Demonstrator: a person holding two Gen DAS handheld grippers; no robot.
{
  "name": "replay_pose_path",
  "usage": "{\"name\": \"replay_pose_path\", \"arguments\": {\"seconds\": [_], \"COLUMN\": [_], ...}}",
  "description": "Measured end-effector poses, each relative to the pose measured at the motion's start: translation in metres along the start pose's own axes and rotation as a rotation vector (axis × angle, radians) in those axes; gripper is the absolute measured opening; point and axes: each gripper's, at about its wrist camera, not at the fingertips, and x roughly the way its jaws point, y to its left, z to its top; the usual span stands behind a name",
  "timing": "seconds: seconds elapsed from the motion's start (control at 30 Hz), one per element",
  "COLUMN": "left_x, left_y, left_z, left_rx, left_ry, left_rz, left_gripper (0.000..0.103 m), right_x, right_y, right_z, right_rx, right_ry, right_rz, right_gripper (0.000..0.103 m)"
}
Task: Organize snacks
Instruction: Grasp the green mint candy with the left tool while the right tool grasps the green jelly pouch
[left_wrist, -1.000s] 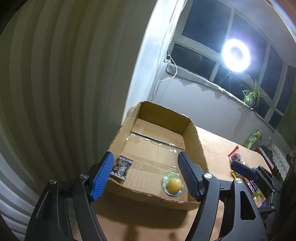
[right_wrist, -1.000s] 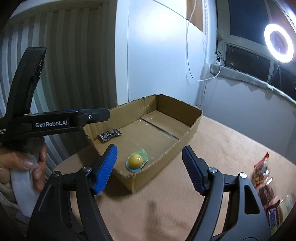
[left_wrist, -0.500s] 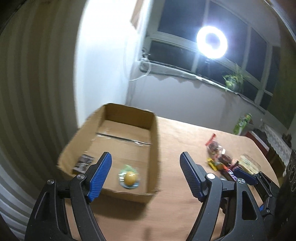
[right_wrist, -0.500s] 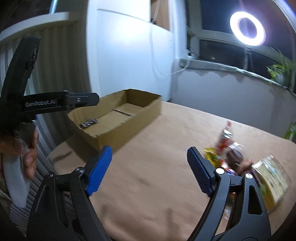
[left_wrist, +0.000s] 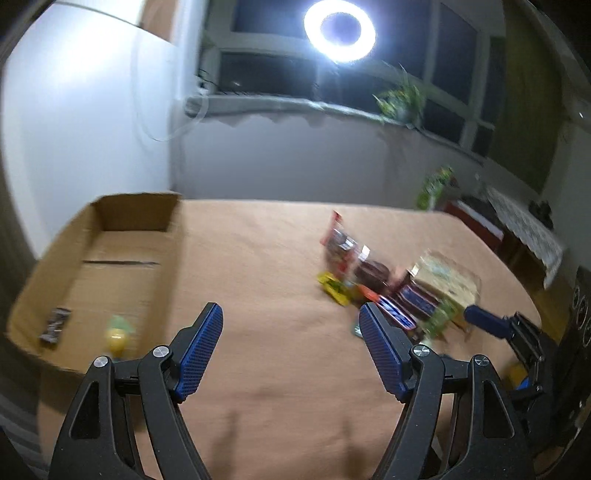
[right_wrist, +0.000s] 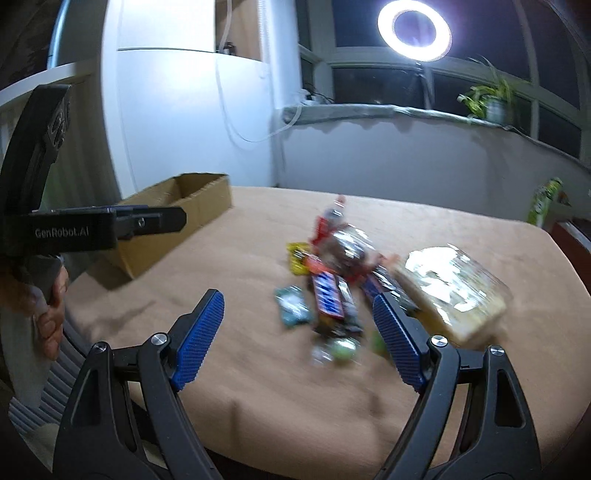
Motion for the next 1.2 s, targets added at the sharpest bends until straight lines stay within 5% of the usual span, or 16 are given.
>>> {"name": "replay_pose_path", "arguments": {"seconds": [0.13, 0.23, 0.33, 0.9, 0.97, 1.07, 1.1, 1.2], "left_x": [0.023, 0.037, 0.044, 0.078, 0.082, 0.088, 0.089, 0.088], "left_y": [-0.023, -0.038, -0.050, -0.065, -0.067, -0.068, -0.069, -0.068], "left_z": [-0.006, -0.012, -0.017, -0.024, -0.024, -0.024, -0.025, -0.026], "left_rx": [0.031, 0.065, 0.101, 0.148, 0.150, 0.156, 0.162, 0.178], "left_ry": [0.048, 0.082, 0.100, 0.148, 0.149, 0.168, 0.172, 0.162], "left_rz": [-0.038, -0.072, -0.080, -0.126, -0.139, -0.172, -0.164, -0.154], "left_gripper": [0.076, 0.076, 0.076, 0.076, 0.076, 0.060, 0.044, 0.040], "right_x": [-0.002, 0.001, 0.002, 0.035, 0.037, 0.037, 0.037, 0.035], "right_y": [-0.020, -0.027, -0.028, -0.054, -0.056, -0.058, -0.058, -0.059], "right_z": [-0.010, -0.014, -0.018, -0.020, -0.019, -0.019, -0.020, -0.020], "right_rx": [0.031, 0.039, 0.032, 0.107, 0.111, 0.113, 0.112, 0.115], "right_ry": [0.020, 0.042, 0.044, 0.106, 0.106, 0.096, 0.096, 0.087], "right_rz": [-0.005, 0.003, 0.010, 0.037, 0.036, 0.031, 0.032, 0.031], "right_gripper": [0.085, 0.068, 0.065, 0.040, 0.022, 0.008, 0.008, 0.006]}}
